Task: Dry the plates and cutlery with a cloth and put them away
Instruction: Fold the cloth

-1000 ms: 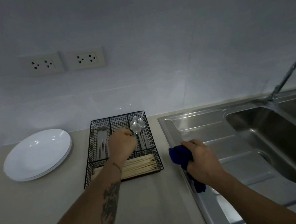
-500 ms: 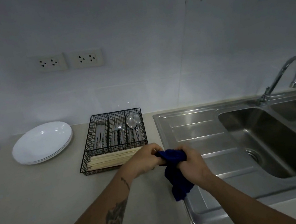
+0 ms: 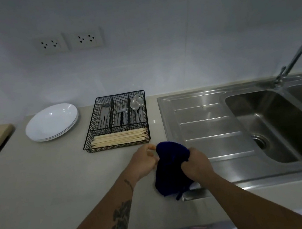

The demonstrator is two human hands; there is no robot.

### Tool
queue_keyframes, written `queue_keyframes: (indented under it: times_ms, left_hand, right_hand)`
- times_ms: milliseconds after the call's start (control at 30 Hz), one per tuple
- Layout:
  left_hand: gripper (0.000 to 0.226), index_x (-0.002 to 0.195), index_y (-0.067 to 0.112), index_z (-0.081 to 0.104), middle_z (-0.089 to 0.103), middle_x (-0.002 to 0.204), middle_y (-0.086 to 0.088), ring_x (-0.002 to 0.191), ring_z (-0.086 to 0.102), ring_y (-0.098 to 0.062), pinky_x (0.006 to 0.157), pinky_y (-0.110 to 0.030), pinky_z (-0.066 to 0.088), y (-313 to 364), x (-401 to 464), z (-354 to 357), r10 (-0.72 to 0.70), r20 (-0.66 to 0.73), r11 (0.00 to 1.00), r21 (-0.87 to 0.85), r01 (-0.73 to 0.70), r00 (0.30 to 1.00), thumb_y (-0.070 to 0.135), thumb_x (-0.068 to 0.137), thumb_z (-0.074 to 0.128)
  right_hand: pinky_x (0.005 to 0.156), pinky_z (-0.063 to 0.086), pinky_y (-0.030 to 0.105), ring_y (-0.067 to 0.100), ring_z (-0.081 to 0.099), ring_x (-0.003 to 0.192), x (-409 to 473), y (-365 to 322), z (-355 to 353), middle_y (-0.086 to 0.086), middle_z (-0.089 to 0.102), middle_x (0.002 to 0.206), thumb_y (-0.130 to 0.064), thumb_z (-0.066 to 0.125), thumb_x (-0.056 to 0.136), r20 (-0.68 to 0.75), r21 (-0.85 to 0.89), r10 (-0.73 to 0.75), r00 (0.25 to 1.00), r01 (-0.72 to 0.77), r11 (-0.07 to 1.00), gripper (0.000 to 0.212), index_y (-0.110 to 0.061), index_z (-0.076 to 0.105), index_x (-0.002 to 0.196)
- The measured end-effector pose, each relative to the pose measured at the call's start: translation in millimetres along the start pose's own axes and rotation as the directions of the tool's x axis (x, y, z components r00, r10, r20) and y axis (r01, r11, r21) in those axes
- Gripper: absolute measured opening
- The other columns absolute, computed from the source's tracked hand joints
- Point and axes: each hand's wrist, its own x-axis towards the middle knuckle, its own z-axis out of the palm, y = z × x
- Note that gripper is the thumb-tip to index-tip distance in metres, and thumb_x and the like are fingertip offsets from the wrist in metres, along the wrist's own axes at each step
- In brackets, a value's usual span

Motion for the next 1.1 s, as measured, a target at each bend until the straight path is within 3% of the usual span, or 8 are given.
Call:
queue_keyframes:
  times_ms: [100,200,267,367,533,800,933,1100]
  left_hand:
    - [0.041,0.133,0.022,0.049,0.055,0.116,-0.002,0.101,0.057,-0.018,0.083,-0.028,0.047,-12,-3,14,-0.001,-0.064,0.991,0.132,0.01,0.998,0.016,0.094,0.059]
    - [0.056,0.146,0.025,0.035,0.045,0.129,-0.005,0.112,0.053,-0.023,0.096,-0.034,0.047,-21,-3,30,0.117,-0.062,0.962,0.253,-0.097,0.991,0.022,0.094,0.057]
    - [0.065,0.151,0.025,0.027,0.036,0.142,-0.006,0.126,0.043,-0.027,0.108,-0.04,0.039,-28,-3,41,0.213,-0.022,0.881,0.436,-0.183,0.977,0.027,0.093,0.055]
    - [0.068,0.156,0.025,0.019,0.016,0.159,-0.003,0.141,0.023,-0.026,0.117,-0.041,0.024,-35,-5,58,0.264,0.027,0.755,0.616,-0.224,0.964,0.036,0.096,0.049]
    - [0.061,0.155,0.028,0.024,0.021,0.158,0.003,0.143,0.021,-0.021,0.117,-0.041,0.017,-33,-6,69,0.272,-0.004,0.786,0.578,-0.22,0.962,0.037,0.099,0.045]
    - [0.056,0.156,0.016,0.025,0.01,0.165,-0.005,0.148,0.021,-0.022,0.119,-0.038,0.024,-37,-4,74,0.426,-0.02,0.703,0.637,-0.317,0.905,0.026,0.102,0.034]
    - [0.059,0.156,0.011,0.021,0.008,0.166,-0.006,0.15,0.019,-0.021,0.12,-0.039,0.02,-32,-1,87,0.434,0.031,0.626,0.708,-0.326,0.9,0.027,0.1,0.029]
    - [0.06,0.158,0.012,0.007,-0.002,0.166,-0.003,0.152,0.008,-0.019,0.122,-0.043,0.015,-35,-2,86,0.35,0.052,0.535,0.809,-0.245,0.935,0.029,0.105,0.028]
  right_hand:
    - [0.088,0.047,0.039,0.032,0.05,0.115,0,6,-1,0.012,0.049,0.125,-0.015,0.059,0.079,-0.045,-0.057,0.008,0.999,-0.011,0.998,0.058,-0.01,0.038,0.133]
    - [0.1,0.043,0.043,0.029,0.039,0.124,-3,7,4,0.008,0.04,0.139,-0.019,0.046,0.087,-0.125,-0.204,-0.285,0.95,0.257,0.945,0.056,-0.018,0.031,0.142]
    - [0.107,0.037,0.043,0.027,0.035,0.129,0,15,9,0.007,0.034,0.148,-0.029,0.03,0.091,0.023,-0.32,-0.459,0.888,0.441,0.838,0.057,-0.021,0.028,0.147]
    - [0.115,0.025,0.039,0.025,0.025,0.14,7,33,12,0.005,0.017,0.159,-0.032,0.027,0.097,0.267,-0.337,-0.348,0.899,0.425,0.84,0.059,-0.02,0.018,0.153]
    - [0.092,0.047,0.037,0.021,0.054,0.103,12,35,4,0.001,0.054,0.124,-0.033,0.036,0.083,0.054,-0.201,-0.412,0.91,0.414,0.888,0.048,-0.018,0.059,0.122]
    - [0.079,0.053,0.037,0.025,0.06,0.093,25,52,-23,0.003,0.063,0.108,-0.012,0.049,0.084,-0.055,-0.422,-0.468,0.882,0.404,0.811,0.037,-0.017,0.066,0.116]
    - [0.112,0.033,0.037,0.03,0.045,0.128,9,56,-13,0.014,0.048,0.142,-0.029,0.022,0.081,0.123,-0.395,-0.617,0.777,0.609,0.688,0.068,-0.002,0.045,0.14]
    - [0.118,0.012,0.046,0.022,0.0,0.148,3,74,6,0.003,-0.008,0.162,-0.049,0.001,0.079,0.224,-0.52,-0.419,0.88,0.472,0.712,0.082,-0.015,-0.003,0.154]
